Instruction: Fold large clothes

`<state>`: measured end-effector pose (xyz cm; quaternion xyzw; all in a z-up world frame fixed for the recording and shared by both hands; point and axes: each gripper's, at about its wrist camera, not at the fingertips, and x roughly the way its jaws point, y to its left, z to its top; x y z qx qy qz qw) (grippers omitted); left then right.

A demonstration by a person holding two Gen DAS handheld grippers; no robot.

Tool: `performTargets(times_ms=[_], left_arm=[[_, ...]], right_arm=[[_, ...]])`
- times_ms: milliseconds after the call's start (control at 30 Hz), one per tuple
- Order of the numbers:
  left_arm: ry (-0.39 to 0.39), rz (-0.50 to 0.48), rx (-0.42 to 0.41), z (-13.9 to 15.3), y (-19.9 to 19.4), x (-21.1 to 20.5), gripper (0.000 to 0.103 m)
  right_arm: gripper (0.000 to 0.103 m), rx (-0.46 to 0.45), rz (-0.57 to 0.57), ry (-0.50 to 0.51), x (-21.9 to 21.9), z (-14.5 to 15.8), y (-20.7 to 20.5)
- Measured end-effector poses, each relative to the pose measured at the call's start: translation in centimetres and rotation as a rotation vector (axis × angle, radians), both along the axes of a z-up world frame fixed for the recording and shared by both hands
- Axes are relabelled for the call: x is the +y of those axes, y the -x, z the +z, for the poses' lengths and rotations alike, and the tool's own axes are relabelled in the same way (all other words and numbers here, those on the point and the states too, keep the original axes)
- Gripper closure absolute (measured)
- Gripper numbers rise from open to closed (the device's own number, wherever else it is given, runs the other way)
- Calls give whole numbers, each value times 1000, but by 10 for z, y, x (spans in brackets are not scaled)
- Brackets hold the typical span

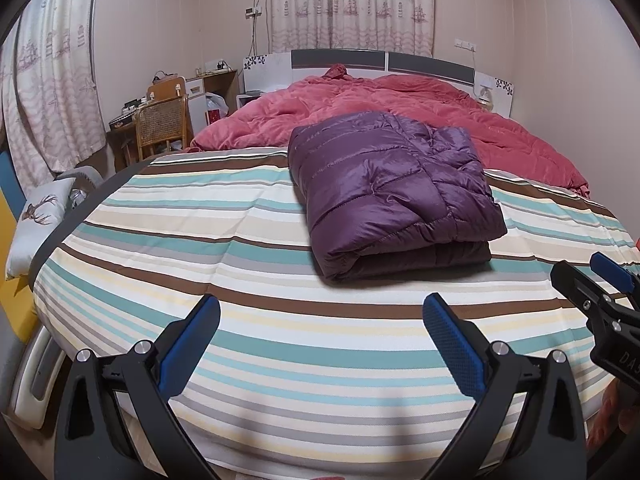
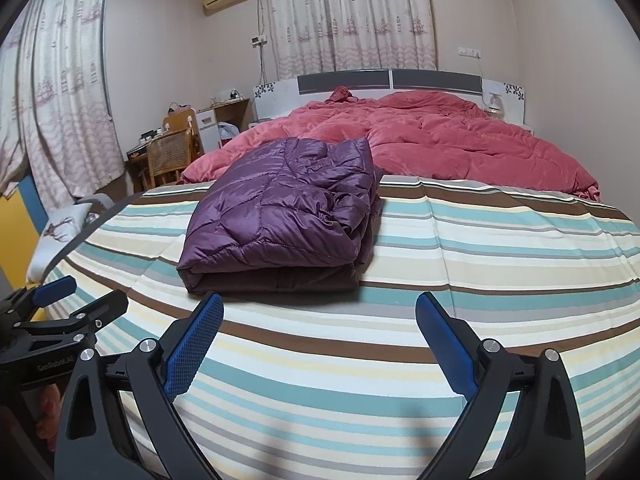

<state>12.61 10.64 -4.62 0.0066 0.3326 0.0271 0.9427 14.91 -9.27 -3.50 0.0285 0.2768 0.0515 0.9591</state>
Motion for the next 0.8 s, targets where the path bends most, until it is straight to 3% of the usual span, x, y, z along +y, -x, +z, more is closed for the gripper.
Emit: performTargets(times_ms=[800], left_arm=[[-3, 2, 1, 0, 1, -1, 2]], right_arm=[[7, 4, 4, 1, 0, 1, 2]])
